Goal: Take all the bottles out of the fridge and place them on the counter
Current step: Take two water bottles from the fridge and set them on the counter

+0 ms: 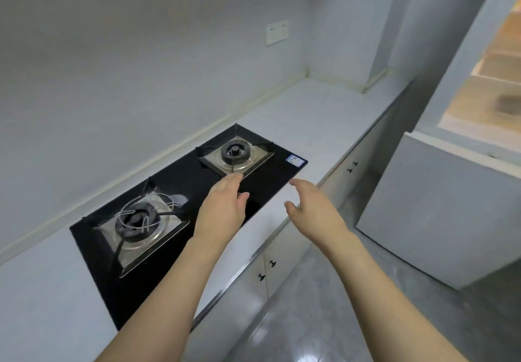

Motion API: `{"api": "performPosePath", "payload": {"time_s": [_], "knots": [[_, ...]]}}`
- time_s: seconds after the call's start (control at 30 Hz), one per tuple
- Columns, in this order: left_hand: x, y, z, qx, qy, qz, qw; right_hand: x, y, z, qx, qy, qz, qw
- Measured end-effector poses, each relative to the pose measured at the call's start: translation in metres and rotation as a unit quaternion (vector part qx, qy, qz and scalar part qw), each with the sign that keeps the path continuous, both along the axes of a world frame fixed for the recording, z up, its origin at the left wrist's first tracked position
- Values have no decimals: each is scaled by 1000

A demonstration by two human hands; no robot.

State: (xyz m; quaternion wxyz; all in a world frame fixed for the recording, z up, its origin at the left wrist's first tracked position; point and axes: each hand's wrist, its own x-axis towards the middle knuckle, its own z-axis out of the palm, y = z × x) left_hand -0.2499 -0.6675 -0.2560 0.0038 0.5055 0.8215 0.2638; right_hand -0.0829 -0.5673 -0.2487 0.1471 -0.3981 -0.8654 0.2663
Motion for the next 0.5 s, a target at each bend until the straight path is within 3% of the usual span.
{"api": "performPosePath", "payload": {"time_s": [0.5], "knots": [[131,151,-4,-7,-2,-140,990,149,103,-16,-22,0,-135,991]]}}
